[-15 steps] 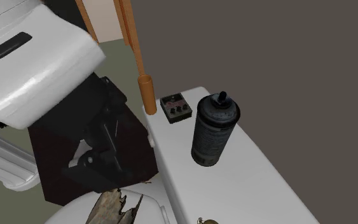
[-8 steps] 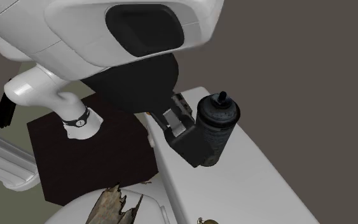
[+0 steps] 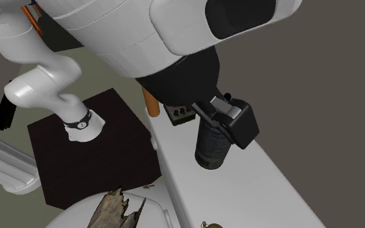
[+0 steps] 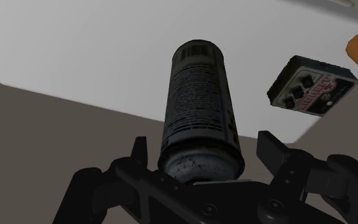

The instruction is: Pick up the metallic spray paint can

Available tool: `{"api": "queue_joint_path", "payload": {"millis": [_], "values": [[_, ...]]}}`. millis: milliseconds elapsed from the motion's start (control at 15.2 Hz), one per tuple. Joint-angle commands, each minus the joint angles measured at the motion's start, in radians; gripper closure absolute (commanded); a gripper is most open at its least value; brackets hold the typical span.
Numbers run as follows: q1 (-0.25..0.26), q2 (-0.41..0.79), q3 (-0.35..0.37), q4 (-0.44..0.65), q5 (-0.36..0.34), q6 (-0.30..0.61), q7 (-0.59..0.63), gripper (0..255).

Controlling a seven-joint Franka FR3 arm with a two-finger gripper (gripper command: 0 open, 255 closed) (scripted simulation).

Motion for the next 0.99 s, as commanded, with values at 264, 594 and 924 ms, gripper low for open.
{"api": "queue_joint_path", "payload": {"millis": [264,594,924], "values": [[0.004,-0.014,0.002,-0.067,0.001,0.051,-0.019,255],[0.004,-0.013,0.003,-0.066,0.001,0.051,-0.019,255],[0.003,-0.009,0.002,-0.046,0.001,0.036,-0.014,255]]}}
